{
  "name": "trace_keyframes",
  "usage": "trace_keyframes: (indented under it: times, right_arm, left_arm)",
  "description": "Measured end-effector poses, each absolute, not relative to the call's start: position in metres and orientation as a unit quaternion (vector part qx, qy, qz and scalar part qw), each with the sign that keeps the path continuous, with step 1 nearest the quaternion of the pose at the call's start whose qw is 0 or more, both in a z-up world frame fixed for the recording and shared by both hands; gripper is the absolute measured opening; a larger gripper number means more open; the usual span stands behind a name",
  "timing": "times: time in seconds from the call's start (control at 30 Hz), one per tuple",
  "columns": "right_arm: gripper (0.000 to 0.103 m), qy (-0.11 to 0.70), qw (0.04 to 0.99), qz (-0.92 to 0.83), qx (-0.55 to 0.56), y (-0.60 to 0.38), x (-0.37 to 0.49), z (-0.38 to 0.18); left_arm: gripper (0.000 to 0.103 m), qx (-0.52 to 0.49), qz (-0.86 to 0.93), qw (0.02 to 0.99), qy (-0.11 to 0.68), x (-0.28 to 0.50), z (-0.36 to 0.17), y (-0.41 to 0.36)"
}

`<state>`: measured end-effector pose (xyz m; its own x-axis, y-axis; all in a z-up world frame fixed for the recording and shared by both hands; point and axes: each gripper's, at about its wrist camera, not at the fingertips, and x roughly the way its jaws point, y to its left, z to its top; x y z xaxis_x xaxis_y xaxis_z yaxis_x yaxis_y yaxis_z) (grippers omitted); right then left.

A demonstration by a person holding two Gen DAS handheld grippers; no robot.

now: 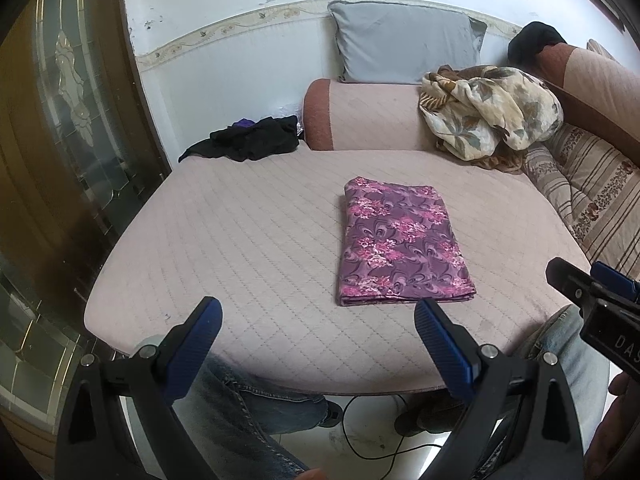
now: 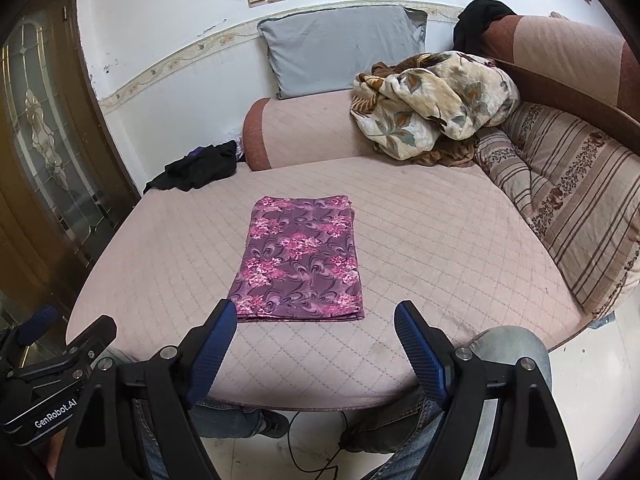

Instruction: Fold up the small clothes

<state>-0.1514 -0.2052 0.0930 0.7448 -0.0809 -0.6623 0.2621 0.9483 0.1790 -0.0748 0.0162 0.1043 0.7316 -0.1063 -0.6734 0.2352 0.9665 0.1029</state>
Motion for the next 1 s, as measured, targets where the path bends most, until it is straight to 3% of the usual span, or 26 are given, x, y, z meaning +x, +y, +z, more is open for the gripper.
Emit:
trace_keyframes:
  times: [1.0]
  right_arm:
    - [0.085, 0.346, 0.926, -0.092, 0.118, -0.2010, -0.1506, 0.0902]
  left_arm:
    - [0.096, 0.084, -0.089, 0.927, 0.354, -0.0800, 0.1052, 0.0192]
